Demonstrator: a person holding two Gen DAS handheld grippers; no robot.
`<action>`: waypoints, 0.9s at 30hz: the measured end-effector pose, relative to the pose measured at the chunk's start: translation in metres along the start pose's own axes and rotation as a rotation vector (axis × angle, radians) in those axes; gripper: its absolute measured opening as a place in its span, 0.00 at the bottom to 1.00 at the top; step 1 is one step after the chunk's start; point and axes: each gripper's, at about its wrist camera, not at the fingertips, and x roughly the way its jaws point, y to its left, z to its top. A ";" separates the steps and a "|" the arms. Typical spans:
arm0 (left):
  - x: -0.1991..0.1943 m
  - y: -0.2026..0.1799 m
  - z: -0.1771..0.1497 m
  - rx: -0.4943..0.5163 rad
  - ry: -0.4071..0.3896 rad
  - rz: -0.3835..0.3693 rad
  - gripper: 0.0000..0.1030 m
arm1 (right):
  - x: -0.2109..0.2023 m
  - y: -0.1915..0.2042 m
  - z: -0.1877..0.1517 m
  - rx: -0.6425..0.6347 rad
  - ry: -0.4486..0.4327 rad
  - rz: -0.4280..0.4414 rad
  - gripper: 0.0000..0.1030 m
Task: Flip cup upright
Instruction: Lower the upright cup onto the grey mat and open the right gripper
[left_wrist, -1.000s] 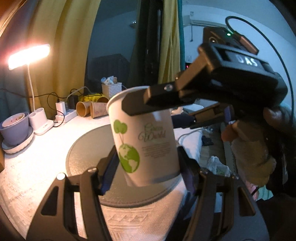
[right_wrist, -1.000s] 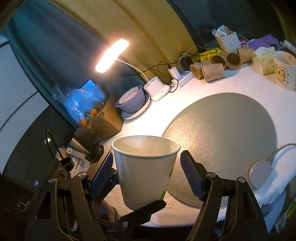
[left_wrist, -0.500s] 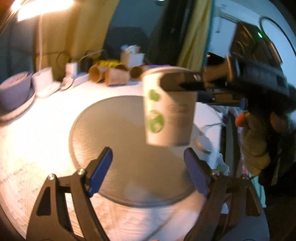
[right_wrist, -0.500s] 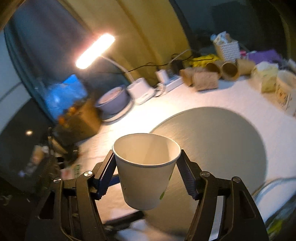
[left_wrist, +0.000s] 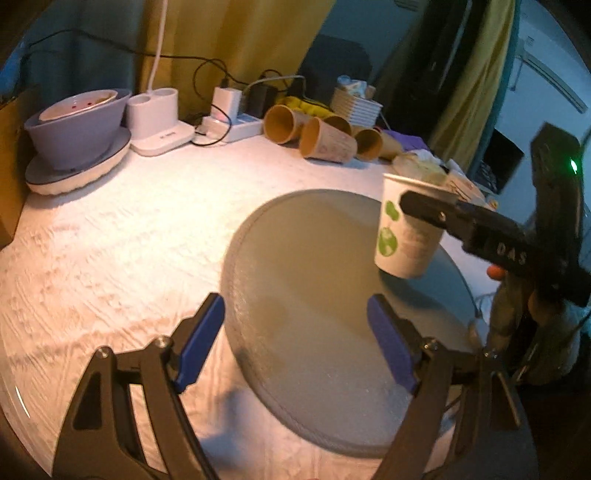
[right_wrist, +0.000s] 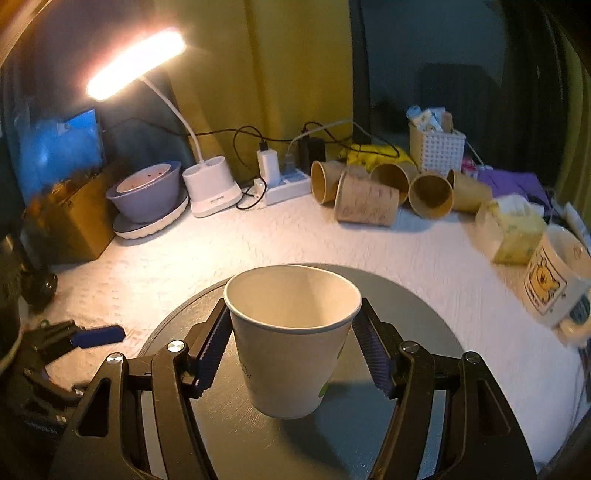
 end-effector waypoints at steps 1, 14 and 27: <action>0.002 0.002 0.003 -0.005 0.001 0.003 0.78 | 0.001 -0.001 -0.001 -0.005 -0.009 -0.005 0.67; -0.007 0.001 0.001 -0.034 -0.035 0.031 0.81 | -0.012 0.015 -0.030 -0.054 -0.024 -0.102 0.68; -0.041 -0.012 -0.014 -0.005 -0.095 0.074 0.81 | -0.044 0.032 -0.055 -0.022 0.010 -0.124 0.76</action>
